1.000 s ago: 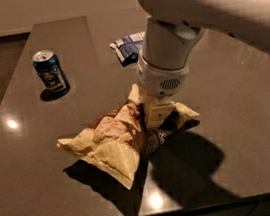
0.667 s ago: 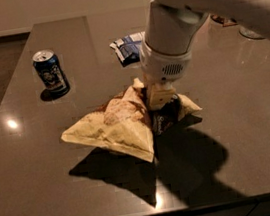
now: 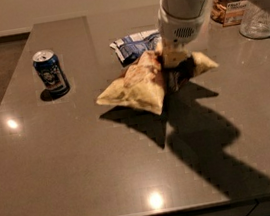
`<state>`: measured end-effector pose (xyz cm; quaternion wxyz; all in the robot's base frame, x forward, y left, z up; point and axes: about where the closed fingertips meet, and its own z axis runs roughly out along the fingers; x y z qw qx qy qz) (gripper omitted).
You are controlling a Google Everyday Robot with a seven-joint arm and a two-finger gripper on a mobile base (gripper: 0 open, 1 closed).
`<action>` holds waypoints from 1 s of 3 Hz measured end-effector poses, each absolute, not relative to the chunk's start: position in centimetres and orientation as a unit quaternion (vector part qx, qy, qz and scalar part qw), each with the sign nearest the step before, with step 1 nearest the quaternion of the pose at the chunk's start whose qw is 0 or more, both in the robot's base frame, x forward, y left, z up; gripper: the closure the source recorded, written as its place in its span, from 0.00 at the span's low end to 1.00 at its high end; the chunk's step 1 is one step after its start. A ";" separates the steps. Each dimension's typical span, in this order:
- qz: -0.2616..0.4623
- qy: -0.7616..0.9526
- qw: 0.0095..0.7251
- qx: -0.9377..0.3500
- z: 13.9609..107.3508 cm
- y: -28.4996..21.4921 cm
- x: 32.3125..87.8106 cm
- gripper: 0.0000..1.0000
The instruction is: Move brown chip bag near blue chip bag
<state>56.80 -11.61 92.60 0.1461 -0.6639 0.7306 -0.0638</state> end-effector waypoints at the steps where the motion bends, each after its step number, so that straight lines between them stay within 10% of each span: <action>1: -0.090 0.745 0.161 -0.641 93.9 -13.6 60.0 1.00; 3: -0.101 0.761 0.220 -0.602 96.0 -16.9 66.4 0.75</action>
Offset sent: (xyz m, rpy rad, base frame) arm 0.1067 -0.0557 0.0476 0.0386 -0.1892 -0.1598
